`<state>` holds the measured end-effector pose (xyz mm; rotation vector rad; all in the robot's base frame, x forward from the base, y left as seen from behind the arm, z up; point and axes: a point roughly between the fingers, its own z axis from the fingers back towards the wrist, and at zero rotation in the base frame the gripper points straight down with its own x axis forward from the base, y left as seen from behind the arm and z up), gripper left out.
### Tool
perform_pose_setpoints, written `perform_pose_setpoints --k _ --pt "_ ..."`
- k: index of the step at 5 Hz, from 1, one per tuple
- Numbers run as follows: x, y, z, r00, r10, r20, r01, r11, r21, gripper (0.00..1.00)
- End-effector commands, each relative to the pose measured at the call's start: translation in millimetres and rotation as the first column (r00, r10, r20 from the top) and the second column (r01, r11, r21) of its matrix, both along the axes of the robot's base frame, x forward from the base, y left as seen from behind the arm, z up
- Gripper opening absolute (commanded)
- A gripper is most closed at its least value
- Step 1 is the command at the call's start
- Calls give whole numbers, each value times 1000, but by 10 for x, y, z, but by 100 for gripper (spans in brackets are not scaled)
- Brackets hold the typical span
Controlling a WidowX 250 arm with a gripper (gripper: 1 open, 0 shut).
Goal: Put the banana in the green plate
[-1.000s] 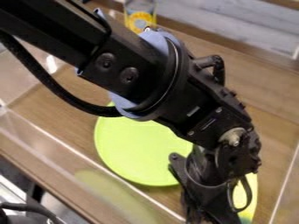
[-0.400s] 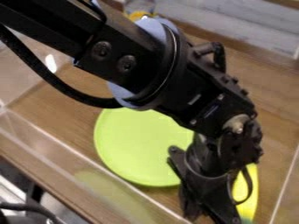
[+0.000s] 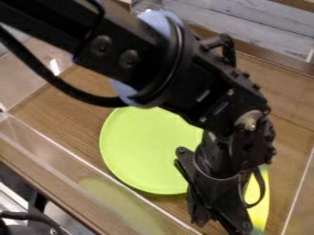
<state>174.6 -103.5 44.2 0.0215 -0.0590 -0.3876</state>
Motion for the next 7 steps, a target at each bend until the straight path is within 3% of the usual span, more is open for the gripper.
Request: perform_pose_setpoints --k 1,5,7 --pt "112 -28 168 998 8 55 -7 1000 -29 0" --pt "133 94 343 997 18 69 -17 1000 -19 0" --pt "140 155 414 995 27 92 -25 1000 -16 0"
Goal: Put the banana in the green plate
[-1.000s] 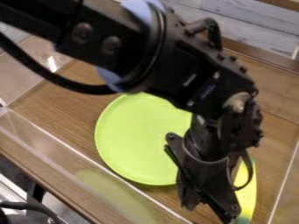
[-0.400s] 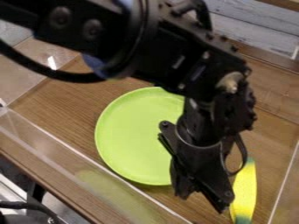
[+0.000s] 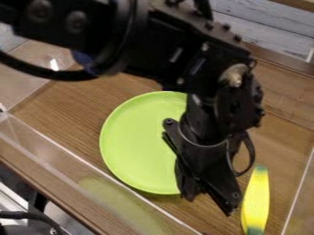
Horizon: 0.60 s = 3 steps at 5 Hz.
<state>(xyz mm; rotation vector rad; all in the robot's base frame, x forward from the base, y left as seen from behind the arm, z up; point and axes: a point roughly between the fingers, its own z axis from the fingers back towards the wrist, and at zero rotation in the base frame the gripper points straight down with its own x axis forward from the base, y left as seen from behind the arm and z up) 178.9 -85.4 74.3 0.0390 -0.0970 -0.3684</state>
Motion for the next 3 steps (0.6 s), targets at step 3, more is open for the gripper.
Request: perform_pose_setpoints --k 3 --pt "82 26 147 997 17 81 -14 999 -31 0"
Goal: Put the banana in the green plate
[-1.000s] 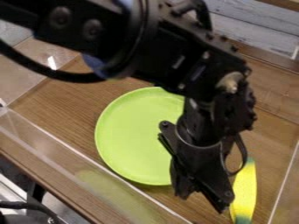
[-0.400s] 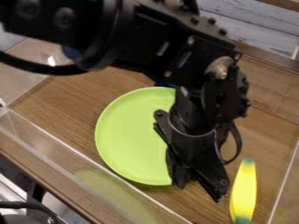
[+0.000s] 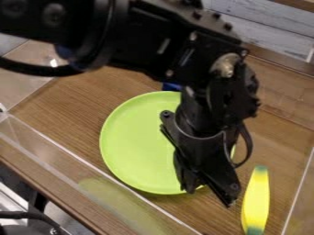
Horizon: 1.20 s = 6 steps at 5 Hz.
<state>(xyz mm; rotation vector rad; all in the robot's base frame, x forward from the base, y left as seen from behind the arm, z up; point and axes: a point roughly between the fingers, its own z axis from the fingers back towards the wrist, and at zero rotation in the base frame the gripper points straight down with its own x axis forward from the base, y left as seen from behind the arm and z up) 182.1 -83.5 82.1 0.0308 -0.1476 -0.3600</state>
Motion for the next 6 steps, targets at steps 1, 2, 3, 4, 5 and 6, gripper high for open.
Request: perform_pose_setpoints --k 1,2,3,4,5,6 --pt "48 7 65 999 10 40 -9 1000 -19 0" --pt "49 8 66 999 12 46 -11 1000 -25 0" --pt "75 9 109 999 20 43 -18 999 -32 0" --pt "105 9 161 999 28 41 -27 999 -37 0" --pt "149 2 212 998 43 39 -42 998 -43 0" --pt "196 -8 262 996 76 41 -74 996 -45 0"
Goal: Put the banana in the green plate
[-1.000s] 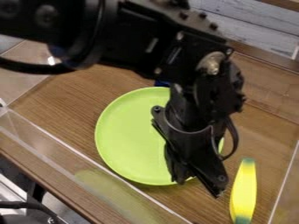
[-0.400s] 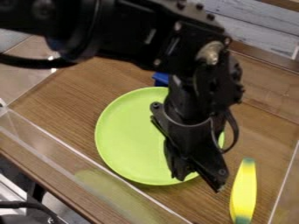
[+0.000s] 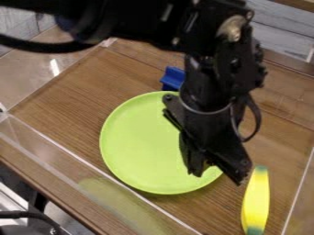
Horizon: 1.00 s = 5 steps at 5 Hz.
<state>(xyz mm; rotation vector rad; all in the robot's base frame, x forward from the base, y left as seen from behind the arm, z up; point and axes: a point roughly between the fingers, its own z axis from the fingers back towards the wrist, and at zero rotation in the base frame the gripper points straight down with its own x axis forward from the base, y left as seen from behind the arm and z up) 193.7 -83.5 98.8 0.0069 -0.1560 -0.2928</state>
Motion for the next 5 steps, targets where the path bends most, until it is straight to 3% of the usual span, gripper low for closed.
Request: perform_pose_setpoints --k 1,2,3,5 --pt "104 -15 145 999 30 37 -29 999 -15 0" --pt "132 -41 195 998 54 36 -53 998 -18 0" --pt "156 -78 227 997 72 40 -71 997 -20 100" --pt "181 -205 260 997 66 42 -65 997 -30 100"
